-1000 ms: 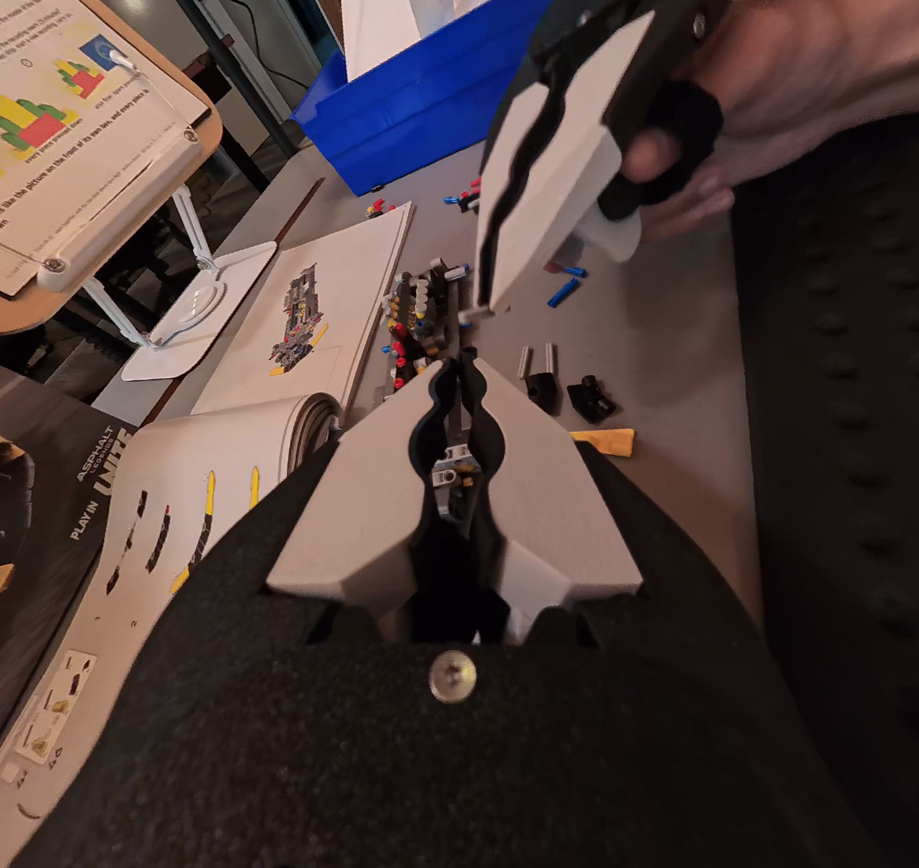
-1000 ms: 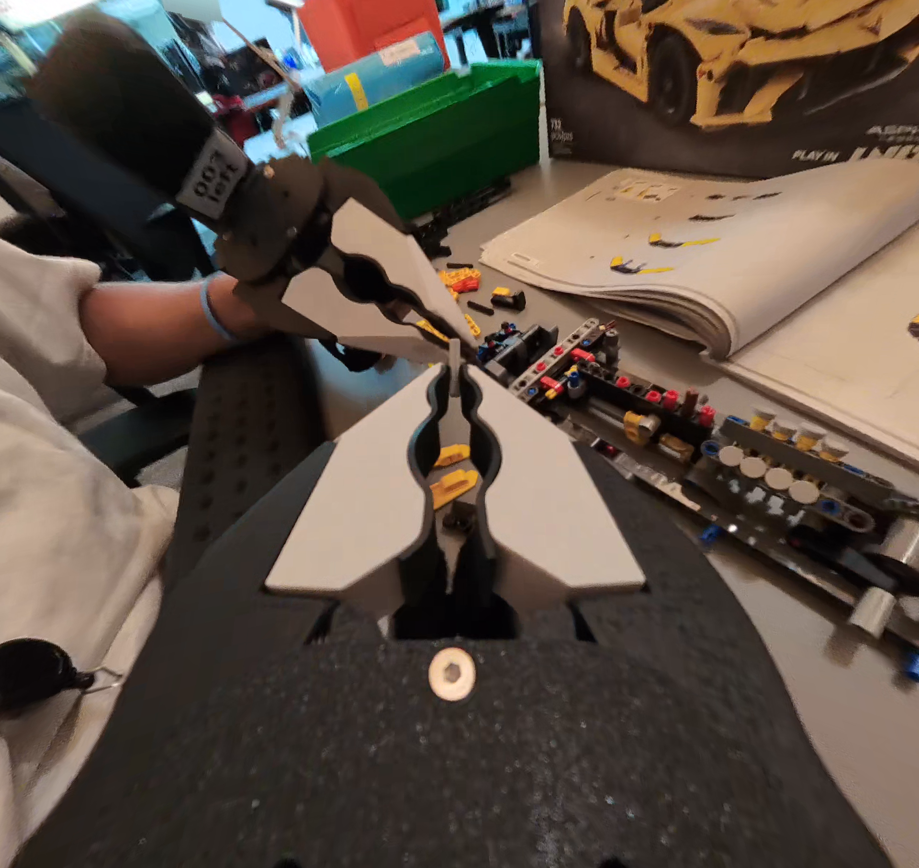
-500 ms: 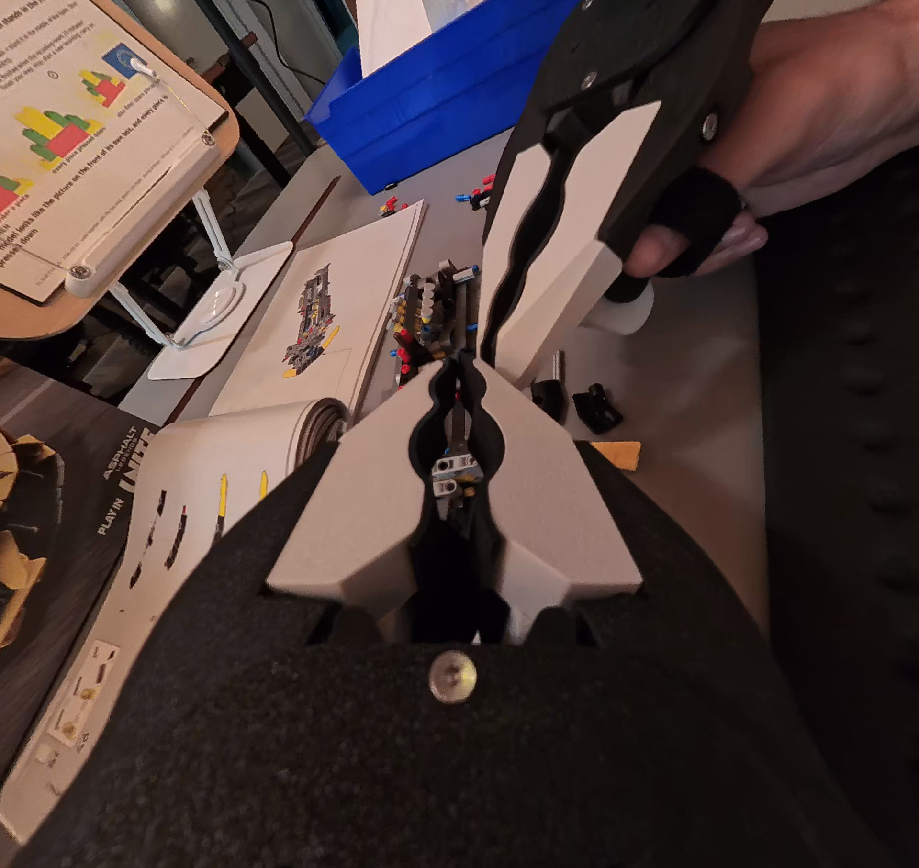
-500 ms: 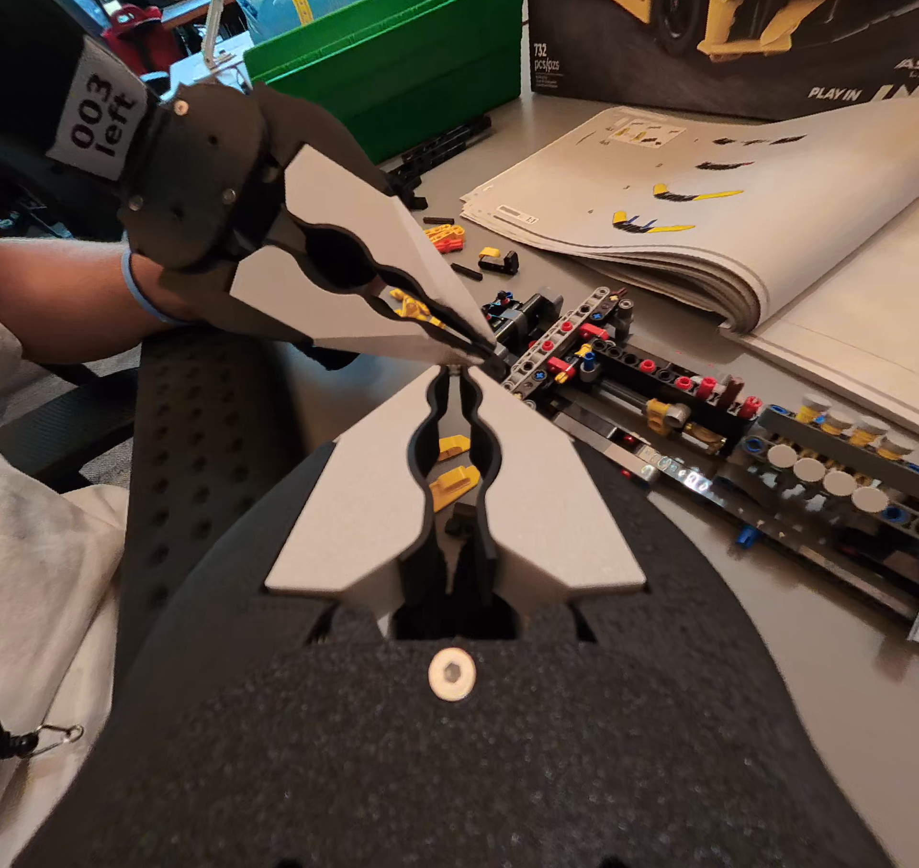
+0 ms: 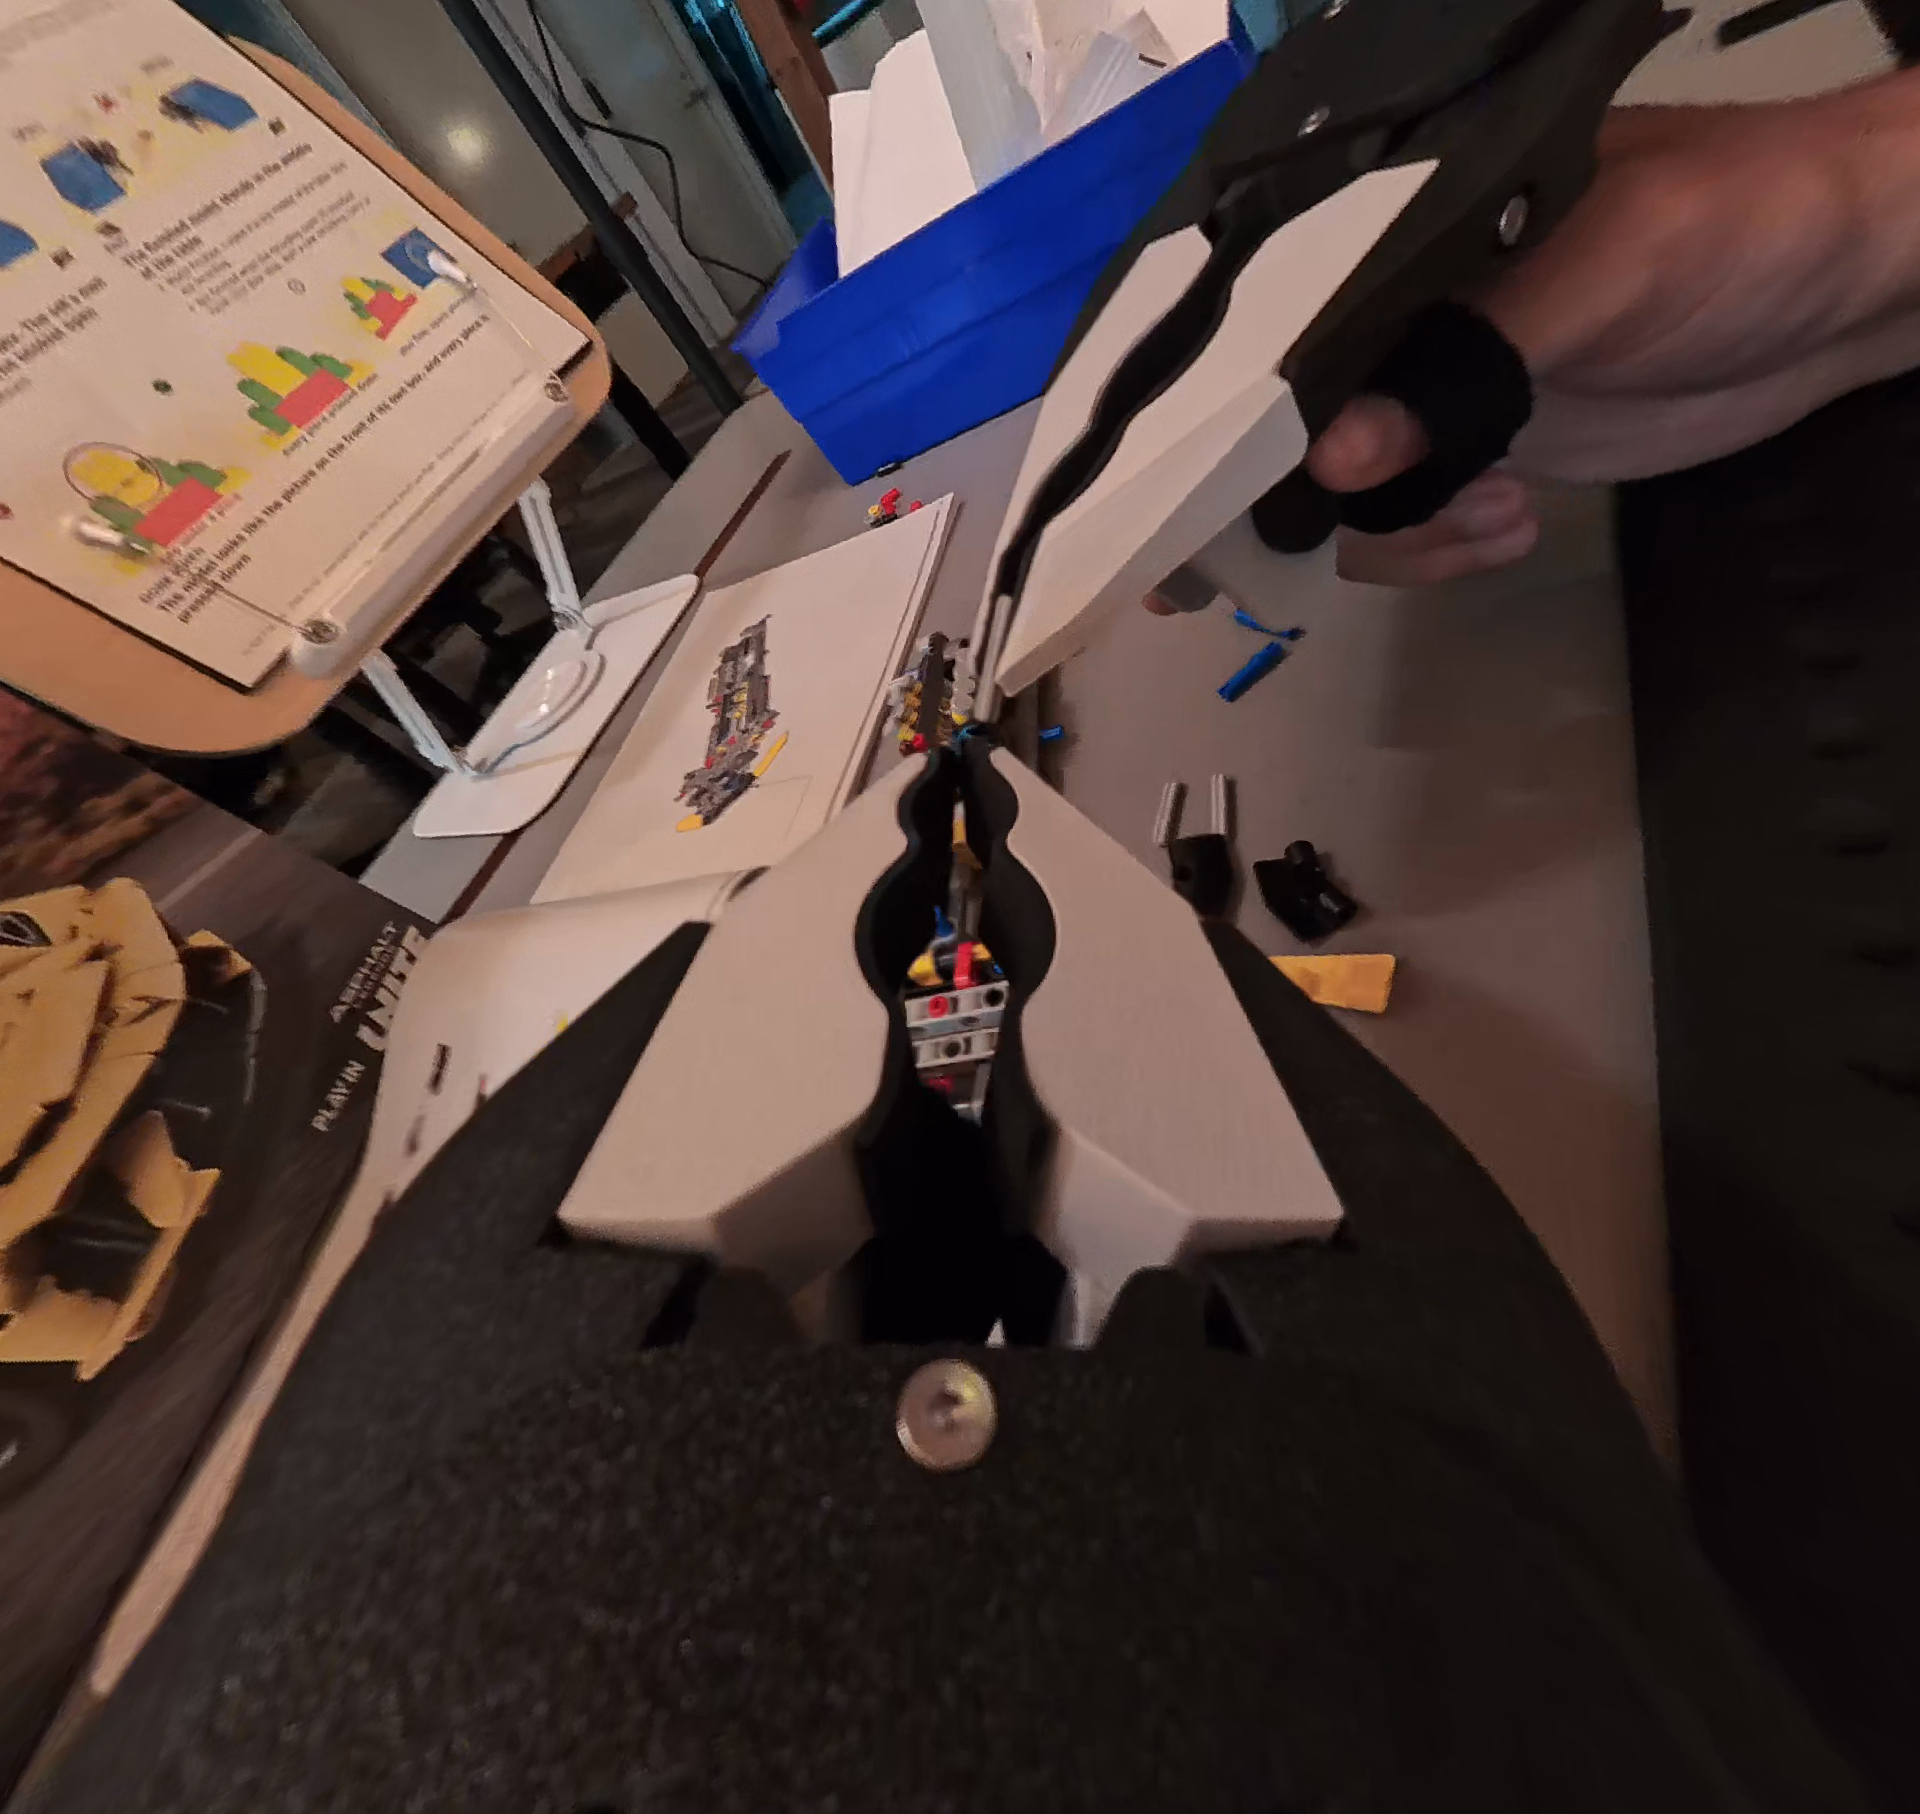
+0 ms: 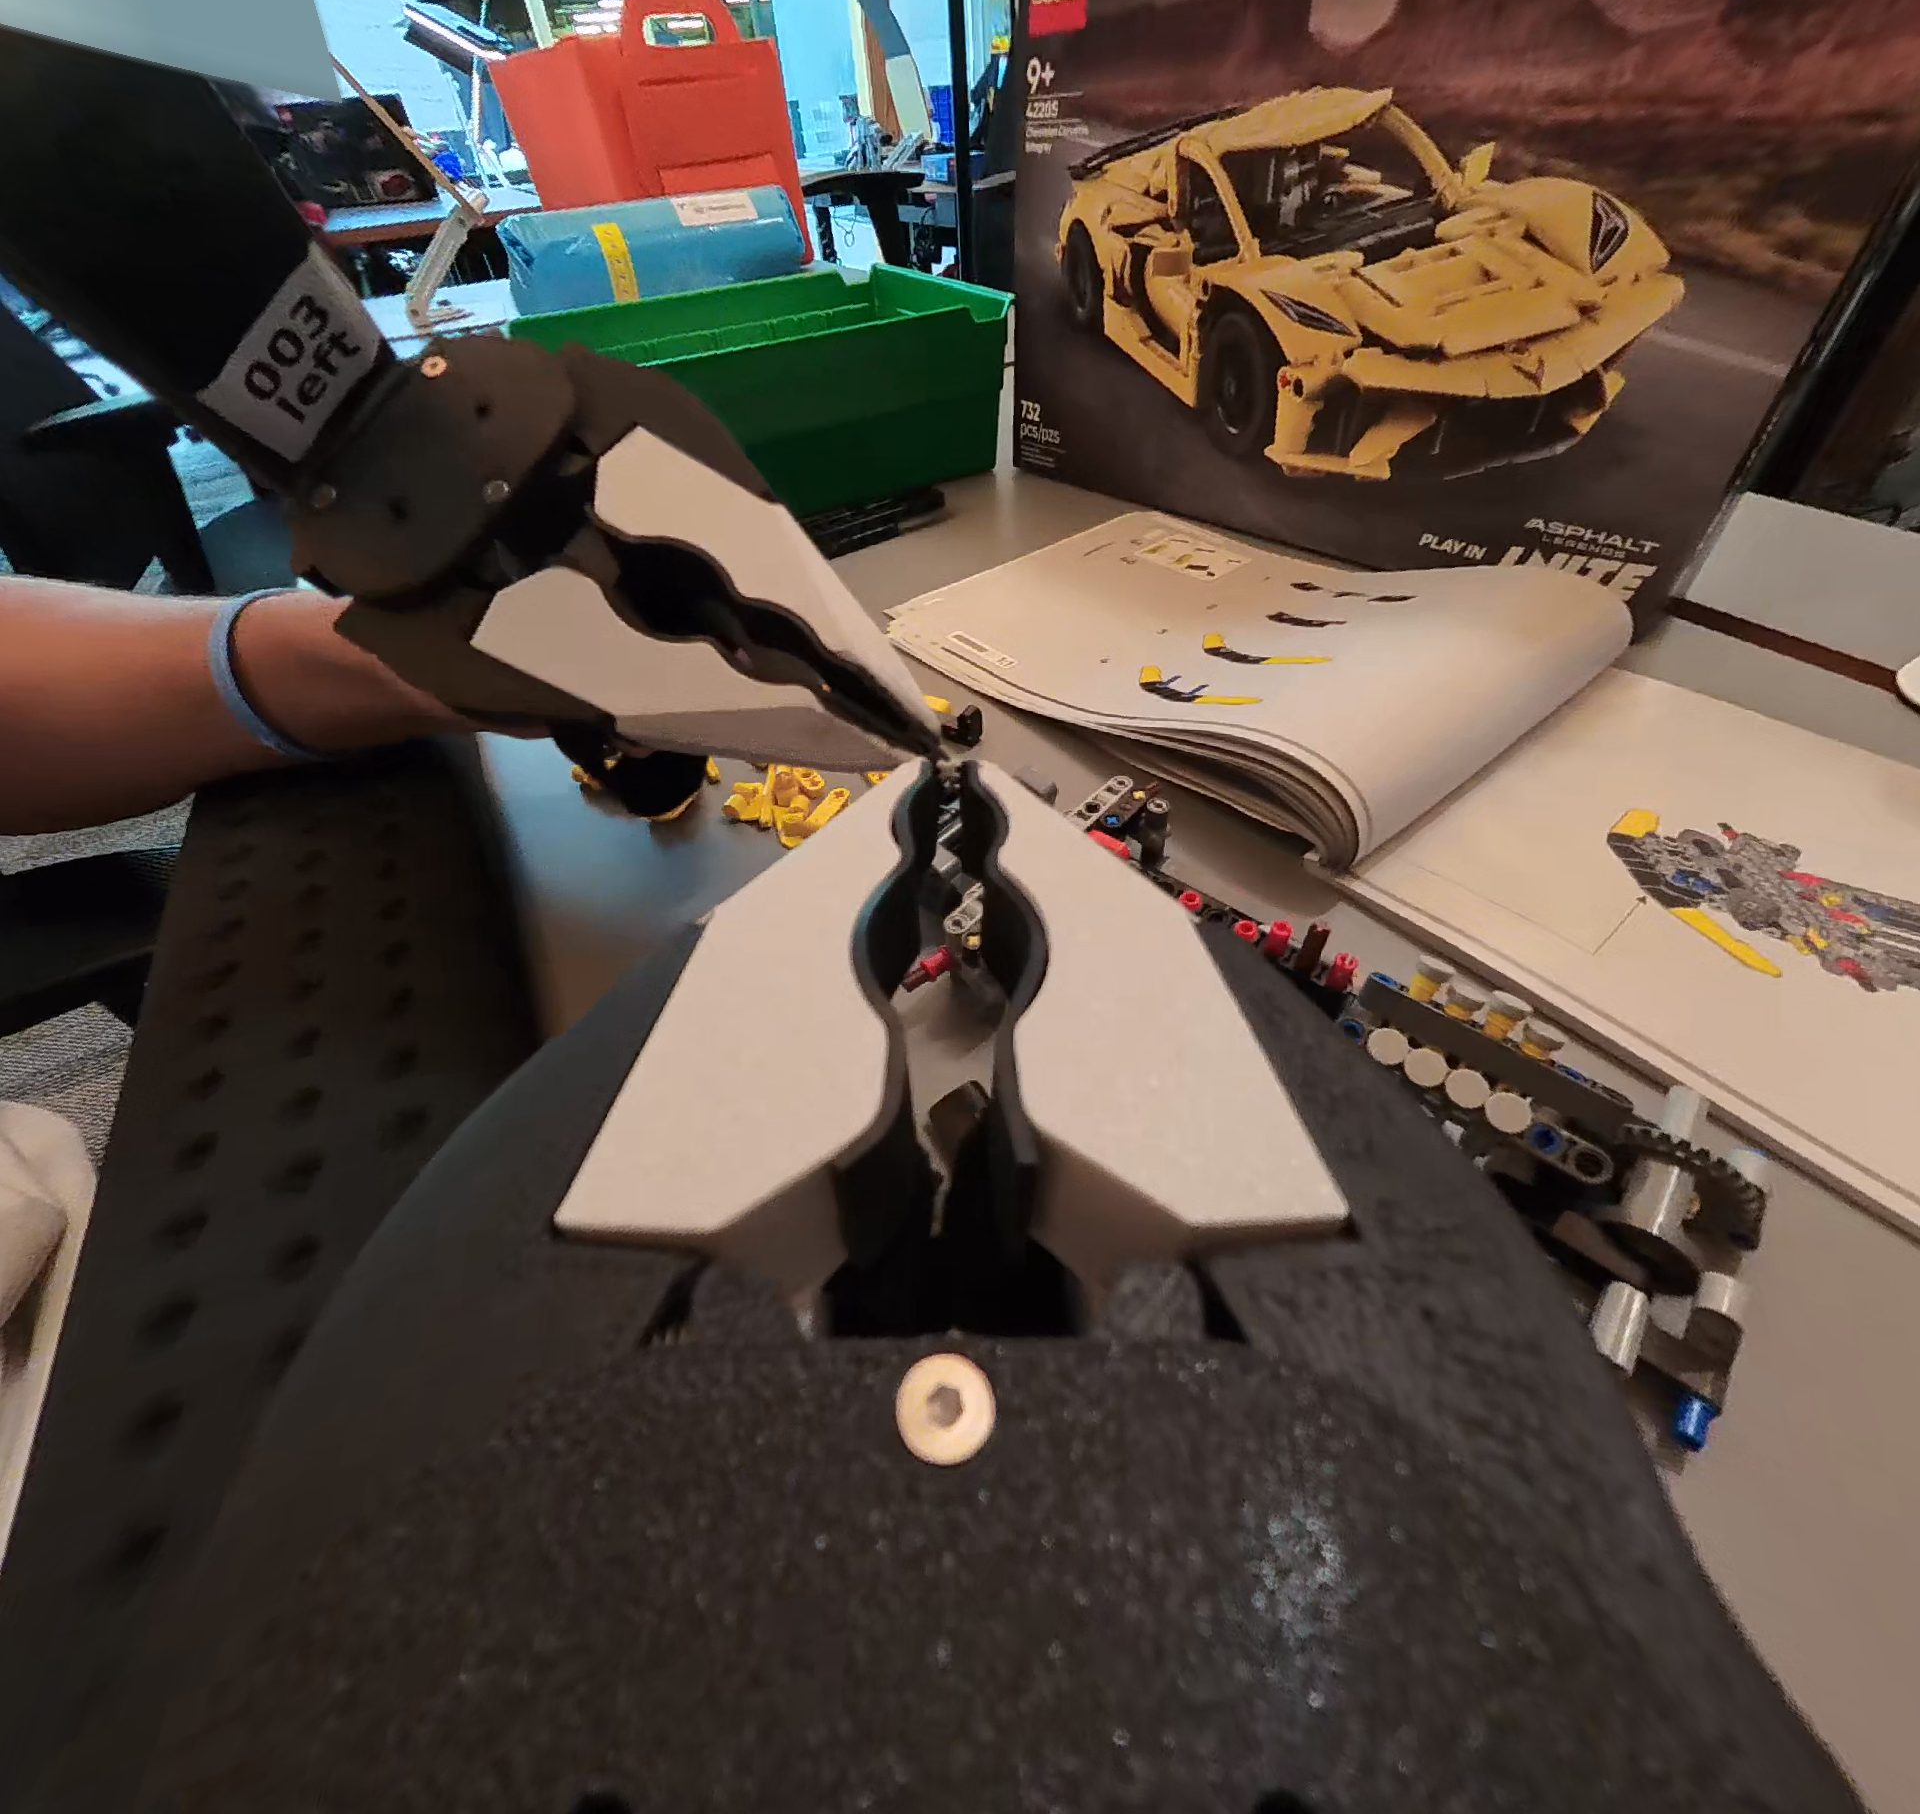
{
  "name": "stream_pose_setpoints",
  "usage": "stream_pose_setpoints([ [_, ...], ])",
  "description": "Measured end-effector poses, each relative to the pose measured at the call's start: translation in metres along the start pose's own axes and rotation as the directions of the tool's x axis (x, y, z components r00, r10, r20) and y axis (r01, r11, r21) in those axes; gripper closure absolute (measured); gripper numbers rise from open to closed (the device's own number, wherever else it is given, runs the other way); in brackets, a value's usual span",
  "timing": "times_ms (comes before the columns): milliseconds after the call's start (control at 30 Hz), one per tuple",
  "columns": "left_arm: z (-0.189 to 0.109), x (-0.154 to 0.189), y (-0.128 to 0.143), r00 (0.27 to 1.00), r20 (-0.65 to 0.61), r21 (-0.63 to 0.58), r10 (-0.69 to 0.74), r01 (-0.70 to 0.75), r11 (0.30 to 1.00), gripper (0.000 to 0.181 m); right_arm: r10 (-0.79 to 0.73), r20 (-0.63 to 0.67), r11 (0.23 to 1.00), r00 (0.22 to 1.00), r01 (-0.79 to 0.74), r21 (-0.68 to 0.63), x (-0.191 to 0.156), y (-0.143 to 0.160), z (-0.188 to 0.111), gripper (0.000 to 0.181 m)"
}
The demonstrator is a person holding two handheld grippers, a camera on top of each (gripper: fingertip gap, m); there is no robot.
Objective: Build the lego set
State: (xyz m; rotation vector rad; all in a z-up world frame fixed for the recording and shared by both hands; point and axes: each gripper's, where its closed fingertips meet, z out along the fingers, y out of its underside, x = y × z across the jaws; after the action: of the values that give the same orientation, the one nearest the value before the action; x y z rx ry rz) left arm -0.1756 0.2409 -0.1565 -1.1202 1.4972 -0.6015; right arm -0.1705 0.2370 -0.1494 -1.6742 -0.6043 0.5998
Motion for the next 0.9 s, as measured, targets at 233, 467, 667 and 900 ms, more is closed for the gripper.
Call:
stream_pose_setpoints([
  [233, 0.000, 0.003, -0.001, 0.992, 0.025, 0.005, 0.127, -0.127, 0.992, 0.181, -0.004, 0.014, 1.000, 1.000, 0.004, -0.002, -0.003, 0.000, 0.000, 0.179],
  [467, 0.001, 0.003, 0.005, 0.988, 0.026, -0.037, 0.150, -0.149, 0.988, 0.181, -0.045, -0.007, 0.998, 0.999, 0.044, -0.049, -0.003, 0.007, 0.004, 0.178],
  [667, 0.003, 0.001, 0.006, 0.970, 0.078, -0.070, 0.229, -0.224, 0.972, 0.181, 0.044, -0.020, 0.997, 0.999, -0.045, -0.059, 0.000, 0.010, 0.006, 0.178],
  [900, 0.001, -0.006, -0.003, 0.983, 0.119, -0.027, 0.142, -0.139, 0.990, 0.181, 0.316, 0.048, 0.947, 0.947, -0.318, 0.048, 0.002, -0.001, 0.005, 0.178],
])
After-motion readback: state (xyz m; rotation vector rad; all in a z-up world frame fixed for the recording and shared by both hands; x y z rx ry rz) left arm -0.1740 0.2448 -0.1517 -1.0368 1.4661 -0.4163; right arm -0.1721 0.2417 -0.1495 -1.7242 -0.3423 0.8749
